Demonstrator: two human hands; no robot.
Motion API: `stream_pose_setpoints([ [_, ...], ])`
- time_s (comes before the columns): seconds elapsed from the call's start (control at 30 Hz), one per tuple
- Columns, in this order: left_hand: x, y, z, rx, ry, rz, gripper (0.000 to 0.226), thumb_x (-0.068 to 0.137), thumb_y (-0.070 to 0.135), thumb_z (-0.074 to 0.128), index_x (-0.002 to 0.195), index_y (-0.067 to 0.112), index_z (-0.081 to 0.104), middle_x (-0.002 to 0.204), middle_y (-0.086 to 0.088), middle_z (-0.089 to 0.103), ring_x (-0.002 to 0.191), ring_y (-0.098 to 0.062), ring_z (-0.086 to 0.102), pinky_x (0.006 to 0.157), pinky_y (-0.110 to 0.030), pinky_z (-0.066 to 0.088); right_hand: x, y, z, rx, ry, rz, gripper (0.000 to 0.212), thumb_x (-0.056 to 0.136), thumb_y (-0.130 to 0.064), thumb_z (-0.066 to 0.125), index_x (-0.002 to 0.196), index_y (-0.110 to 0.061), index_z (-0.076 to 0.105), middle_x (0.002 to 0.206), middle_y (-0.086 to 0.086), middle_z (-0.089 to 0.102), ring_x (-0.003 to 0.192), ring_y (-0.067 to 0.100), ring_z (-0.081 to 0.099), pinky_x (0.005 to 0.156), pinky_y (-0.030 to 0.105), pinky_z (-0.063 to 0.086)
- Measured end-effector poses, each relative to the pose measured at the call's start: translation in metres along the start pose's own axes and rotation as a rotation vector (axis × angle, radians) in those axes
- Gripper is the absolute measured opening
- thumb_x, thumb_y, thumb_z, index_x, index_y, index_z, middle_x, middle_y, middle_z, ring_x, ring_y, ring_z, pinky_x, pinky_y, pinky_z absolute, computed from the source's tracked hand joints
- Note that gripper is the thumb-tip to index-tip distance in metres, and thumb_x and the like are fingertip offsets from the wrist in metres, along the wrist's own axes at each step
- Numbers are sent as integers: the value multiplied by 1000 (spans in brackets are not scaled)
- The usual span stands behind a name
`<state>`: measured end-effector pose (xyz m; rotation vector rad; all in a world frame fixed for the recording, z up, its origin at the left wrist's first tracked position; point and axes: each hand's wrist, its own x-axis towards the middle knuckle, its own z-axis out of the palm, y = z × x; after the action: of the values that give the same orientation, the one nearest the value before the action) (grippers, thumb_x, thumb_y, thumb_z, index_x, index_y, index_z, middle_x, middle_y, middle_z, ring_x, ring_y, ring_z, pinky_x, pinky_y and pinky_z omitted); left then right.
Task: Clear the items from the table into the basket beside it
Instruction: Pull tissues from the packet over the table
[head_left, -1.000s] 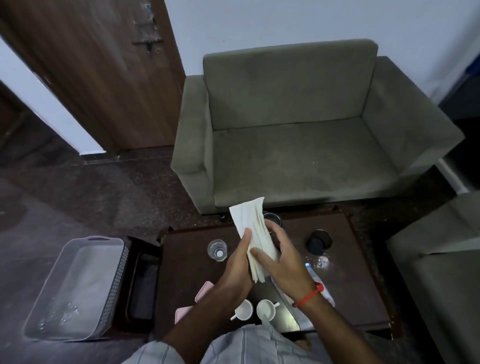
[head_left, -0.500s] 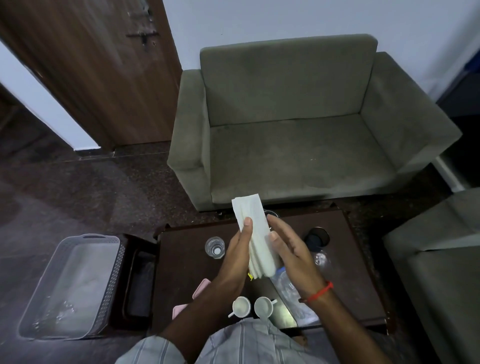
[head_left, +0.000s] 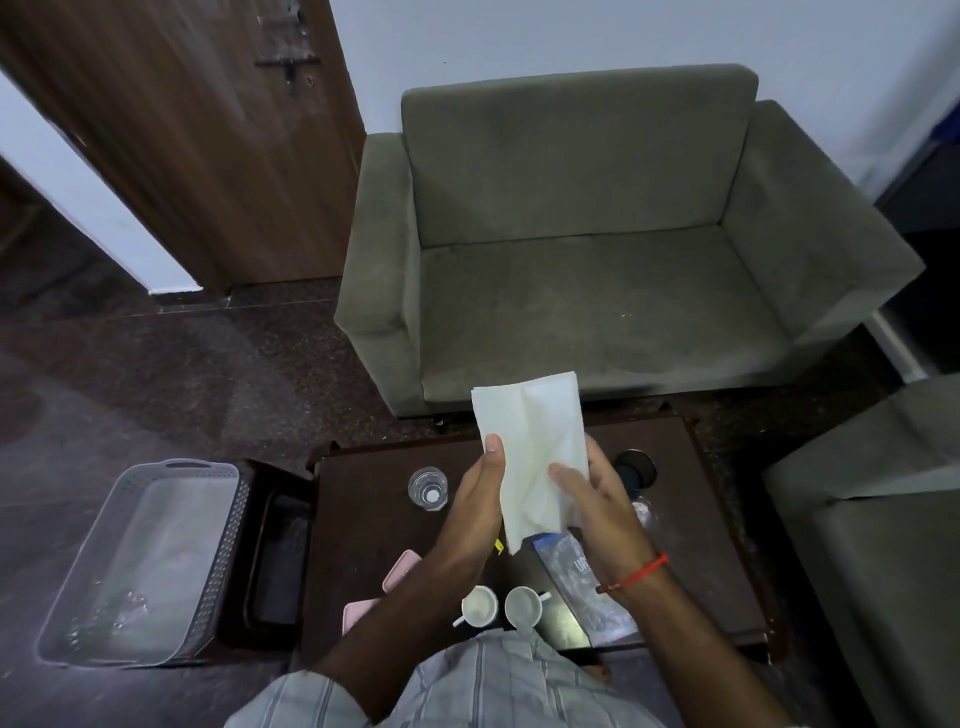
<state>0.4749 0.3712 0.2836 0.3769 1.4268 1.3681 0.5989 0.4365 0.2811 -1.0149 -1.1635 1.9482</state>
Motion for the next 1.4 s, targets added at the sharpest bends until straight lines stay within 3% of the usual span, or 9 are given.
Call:
stream_pose_setpoints([
  [0.1,-3,6,-2,199,42,53,51,102,61,41,108,24,75,101,13,81,93,0,76,74,-15,57,1,1,-3,281,-13,180,35,92,-27,60,124,-15,66,121,13,73,108,29,70,85,42,60],
  [0.2,-3,16,0,444,78,89,47,108,53,39,108,22,75,101,9,80,98,-7,75,84,-28,58,-1,1,0,436,-11,332,51,91,-41,62,129,-8,64,126,19,69,116,36,66,100,50,52],
  [0.27,-1,20,-2,498,139,121,43,109,44,43,106,14,74,101,2,80,96,-15,74,84,-37,56,0,3,1,396,15,283,42,93,-26,63,128,-3,62,122,21,70,108,35,69,97,50,55],
  [0.43,5,18,-19,488,234,173,28,108,30,52,102,13,73,98,-7,80,97,-33,75,87,-51,58,-1,5,-8,190,154,179,29,89,9,61,117,2,64,94,13,77,74,21,75,60,31,62],
  [0.57,7,14,-30,286,47,119,20,104,29,61,112,16,74,107,-7,81,104,-34,77,91,-53,60,-1,1,-21,264,75,212,27,86,3,67,113,2,65,104,21,76,80,27,75,63,35,62],
  [0.7,11,14,-41,263,-156,99,26,92,25,78,118,23,75,116,-6,79,105,-26,78,84,-36,64,3,-1,-32,168,29,221,31,84,3,71,115,3,65,111,22,74,90,32,74,75,39,63],
  [0.97,17,8,-48,89,-130,12,39,77,24,86,113,11,78,117,-15,78,104,-28,77,83,-33,64,5,-2,-42,122,-62,188,40,72,-3,77,111,3,70,105,19,77,88,29,75,68,35,62],
  [1.27,17,0,-52,423,-197,11,37,82,9,86,116,12,75,111,-4,81,108,-28,76,95,-43,61,10,6,-53,-11,-6,141,27,74,1,78,100,-5,75,98,13,79,82,24,76,70,31,63],
  [1.4,17,2,-48,369,-114,-12,51,70,27,90,116,10,77,111,-10,80,110,-33,75,100,-52,58,12,7,-53,84,28,157,28,78,6,75,105,1,72,99,17,78,82,26,76,67,32,63],
])
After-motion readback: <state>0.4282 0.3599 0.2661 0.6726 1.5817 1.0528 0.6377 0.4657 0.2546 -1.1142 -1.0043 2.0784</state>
